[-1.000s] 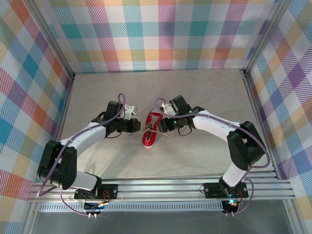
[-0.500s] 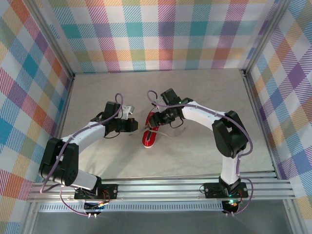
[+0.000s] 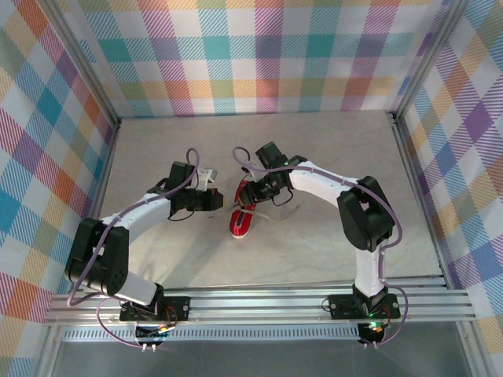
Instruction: Tie the shoes
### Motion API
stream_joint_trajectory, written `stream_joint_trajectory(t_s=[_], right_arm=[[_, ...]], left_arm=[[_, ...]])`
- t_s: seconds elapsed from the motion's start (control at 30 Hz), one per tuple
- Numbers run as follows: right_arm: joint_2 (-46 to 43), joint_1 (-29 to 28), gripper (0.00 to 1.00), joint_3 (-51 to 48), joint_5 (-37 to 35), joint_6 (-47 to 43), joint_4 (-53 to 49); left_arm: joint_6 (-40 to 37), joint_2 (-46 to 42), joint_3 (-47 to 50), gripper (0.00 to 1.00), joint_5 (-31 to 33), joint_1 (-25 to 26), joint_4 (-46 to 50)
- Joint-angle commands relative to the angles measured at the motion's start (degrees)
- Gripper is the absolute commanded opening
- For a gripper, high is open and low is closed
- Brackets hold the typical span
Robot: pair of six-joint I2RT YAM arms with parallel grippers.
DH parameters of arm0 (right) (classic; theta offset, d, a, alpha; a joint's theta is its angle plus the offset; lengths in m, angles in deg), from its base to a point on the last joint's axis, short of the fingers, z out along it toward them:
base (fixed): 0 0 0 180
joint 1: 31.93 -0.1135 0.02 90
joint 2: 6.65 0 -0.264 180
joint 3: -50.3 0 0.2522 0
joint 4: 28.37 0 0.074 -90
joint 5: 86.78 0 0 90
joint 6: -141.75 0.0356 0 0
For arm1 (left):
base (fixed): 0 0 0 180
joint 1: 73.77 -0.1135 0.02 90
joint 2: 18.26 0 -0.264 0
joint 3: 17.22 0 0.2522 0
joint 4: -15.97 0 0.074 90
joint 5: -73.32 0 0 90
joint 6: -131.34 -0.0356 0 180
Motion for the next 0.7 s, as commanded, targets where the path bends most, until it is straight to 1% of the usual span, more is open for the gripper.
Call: stream_joint_trajectory(t_s=[0.0, 0.1, 0.2, 0.37, 0.53, 0.67], right_arm=[[0.9, -0.4, 0.37, 1.6, 0.7, -1.5, -1.5], [-0.1, -0.4, 0.22, 0.7, -0.5, -1.4, -0.5], [-2.4, -0.4, 0.11, -1.6, -2.7, -1.4, 1.9], [-5.1, -0.3, 0.07, -5.2, -5.4, -2.3, 5.7], [-6.9, -0.3, 0.05, -8.5, -7.3, -2.1, 10.2], [-8.5, -0.2, 0.05, -11.1, -7.3, -2.3, 14.2]], left_arm=[[-0.9, 0.8, -2.0, 0.01, -1.5, -0.9, -0.3], [-1.2, 1.4, -2.8, 0.00, -1.4, -1.0, 0.3], [-1.5, 2.4, -4.1, 0.00, -1.5, -1.7, 1.0], [-1.5, 5.5, -6.2, 0.00, -3.0, -3.3, 0.6], [-0.5, 9.0, -7.5, 0.00, -4.2, -4.7, -1.0], [-0.3, 10.5, -8.1, 0.08, -5.2, -4.9, -1.9]])
